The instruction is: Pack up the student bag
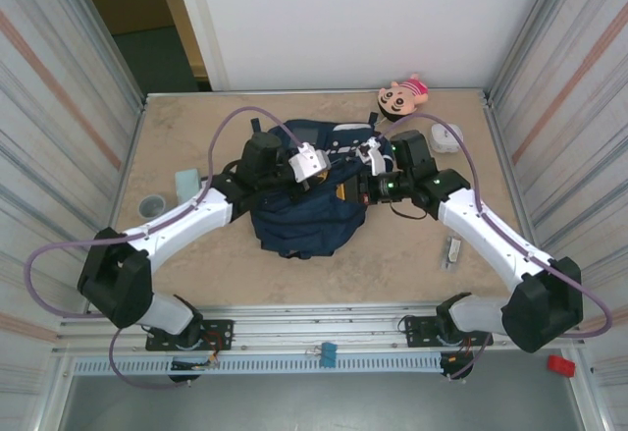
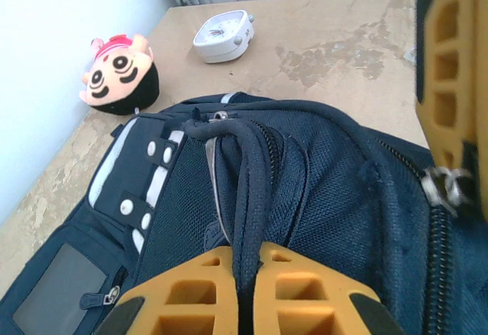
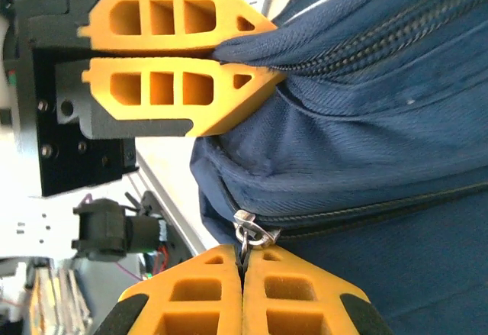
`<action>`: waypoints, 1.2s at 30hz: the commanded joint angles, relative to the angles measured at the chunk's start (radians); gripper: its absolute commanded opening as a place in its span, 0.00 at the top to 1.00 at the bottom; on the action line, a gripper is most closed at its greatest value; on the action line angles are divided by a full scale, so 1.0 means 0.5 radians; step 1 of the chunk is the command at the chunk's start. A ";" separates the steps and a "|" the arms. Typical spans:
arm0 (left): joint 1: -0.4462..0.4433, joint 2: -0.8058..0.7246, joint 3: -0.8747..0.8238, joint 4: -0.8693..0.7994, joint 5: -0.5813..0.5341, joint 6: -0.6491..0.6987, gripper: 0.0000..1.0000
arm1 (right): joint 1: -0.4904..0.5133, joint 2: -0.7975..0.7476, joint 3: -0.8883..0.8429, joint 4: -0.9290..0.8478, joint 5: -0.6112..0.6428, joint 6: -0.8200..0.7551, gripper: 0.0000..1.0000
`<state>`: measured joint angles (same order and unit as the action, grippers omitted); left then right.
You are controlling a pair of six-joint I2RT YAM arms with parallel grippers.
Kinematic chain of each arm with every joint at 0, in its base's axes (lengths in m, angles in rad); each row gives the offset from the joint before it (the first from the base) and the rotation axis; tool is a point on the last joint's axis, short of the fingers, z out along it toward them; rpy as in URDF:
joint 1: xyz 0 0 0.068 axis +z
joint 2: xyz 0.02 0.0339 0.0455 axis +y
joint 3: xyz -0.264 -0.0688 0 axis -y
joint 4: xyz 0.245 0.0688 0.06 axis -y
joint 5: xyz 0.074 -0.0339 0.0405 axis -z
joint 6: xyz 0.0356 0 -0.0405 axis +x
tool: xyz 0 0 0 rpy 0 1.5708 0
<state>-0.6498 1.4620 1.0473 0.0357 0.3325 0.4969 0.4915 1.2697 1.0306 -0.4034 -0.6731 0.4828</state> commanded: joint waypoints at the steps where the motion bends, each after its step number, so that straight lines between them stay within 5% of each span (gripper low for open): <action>1: 0.006 0.069 0.099 0.197 -0.379 -0.217 1.00 | 0.141 -0.017 0.001 0.102 -0.128 0.250 1.00; 6: -0.032 0.064 0.076 0.350 -0.263 -0.334 1.00 | 0.198 -0.024 -0.118 0.256 0.003 0.448 1.00; 11: -0.003 0.012 -0.011 0.429 -0.011 -0.167 1.00 | 0.100 -0.131 -0.112 0.142 0.065 0.439 0.59; 18: 0.116 -0.070 -0.114 0.481 0.518 0.037 1.00 | -0.287 -0.451 -0.363 0.426 -0.061 0.848 0.30; 36: 0.165 -0.070 -0.176 0.616 0.948 0.065 1.00 | -0.198 -0.054 -0.398 1.097 0.084 1.495 0.29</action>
<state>-0.5644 1.4849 0.9531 0.2218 0.6979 0.5011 0.3828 1.2194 0.8009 0.0719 -0.6548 1.1732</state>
